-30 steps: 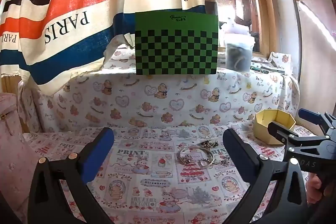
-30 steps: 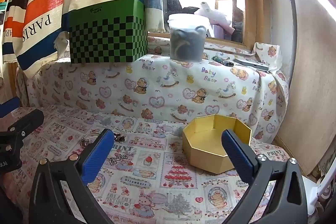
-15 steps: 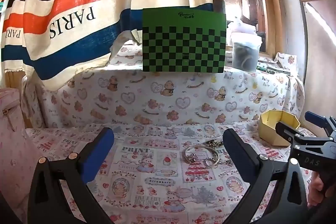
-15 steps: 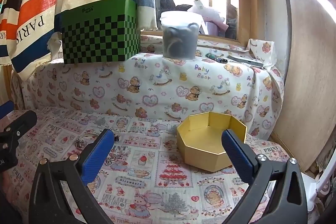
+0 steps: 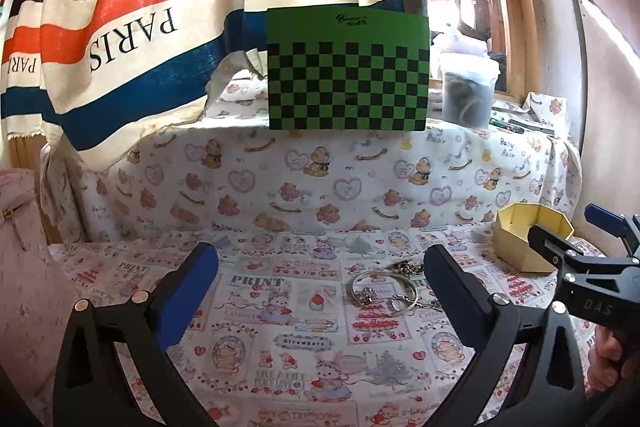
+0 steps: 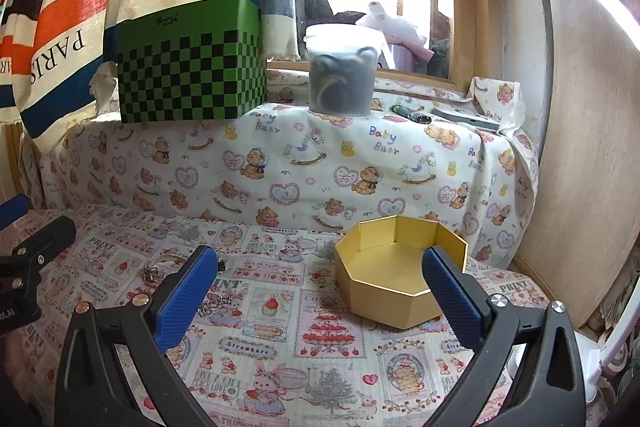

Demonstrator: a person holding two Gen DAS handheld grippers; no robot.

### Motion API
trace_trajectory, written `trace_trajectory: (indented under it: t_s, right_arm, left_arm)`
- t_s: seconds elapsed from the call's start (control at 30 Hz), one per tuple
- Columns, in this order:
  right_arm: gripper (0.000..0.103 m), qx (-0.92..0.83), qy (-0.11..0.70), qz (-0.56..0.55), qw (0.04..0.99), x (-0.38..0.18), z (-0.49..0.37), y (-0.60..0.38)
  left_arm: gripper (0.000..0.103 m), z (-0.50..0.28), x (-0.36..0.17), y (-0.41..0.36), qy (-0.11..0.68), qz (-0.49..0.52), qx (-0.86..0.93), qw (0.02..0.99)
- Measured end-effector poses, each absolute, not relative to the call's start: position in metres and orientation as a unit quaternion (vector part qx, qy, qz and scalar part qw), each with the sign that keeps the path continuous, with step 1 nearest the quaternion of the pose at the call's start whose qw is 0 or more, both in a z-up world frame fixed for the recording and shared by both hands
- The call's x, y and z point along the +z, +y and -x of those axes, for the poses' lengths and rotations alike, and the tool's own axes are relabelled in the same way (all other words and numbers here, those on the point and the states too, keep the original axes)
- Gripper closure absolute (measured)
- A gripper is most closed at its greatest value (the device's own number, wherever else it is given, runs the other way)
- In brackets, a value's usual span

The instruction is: Organize jewelry

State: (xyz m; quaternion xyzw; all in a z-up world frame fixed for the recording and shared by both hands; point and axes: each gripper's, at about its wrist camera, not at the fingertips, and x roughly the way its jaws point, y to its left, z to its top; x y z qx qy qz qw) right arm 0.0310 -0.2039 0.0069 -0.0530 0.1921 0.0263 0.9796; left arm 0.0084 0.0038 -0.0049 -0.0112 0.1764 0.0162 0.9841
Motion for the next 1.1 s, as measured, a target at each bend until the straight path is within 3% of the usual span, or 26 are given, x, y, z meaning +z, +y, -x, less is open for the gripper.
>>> trace_trajectory:
  t_s: [1.1]
  right_arm:
    - [0.0, 0.035, 0.183, 0.065, 0.98, 0.008, -0.027, -0.198]
  left_arm:
    - [0.0, 0.001, 0.0, 0.0, 0.151, -0.005, 0.016, 0.988]
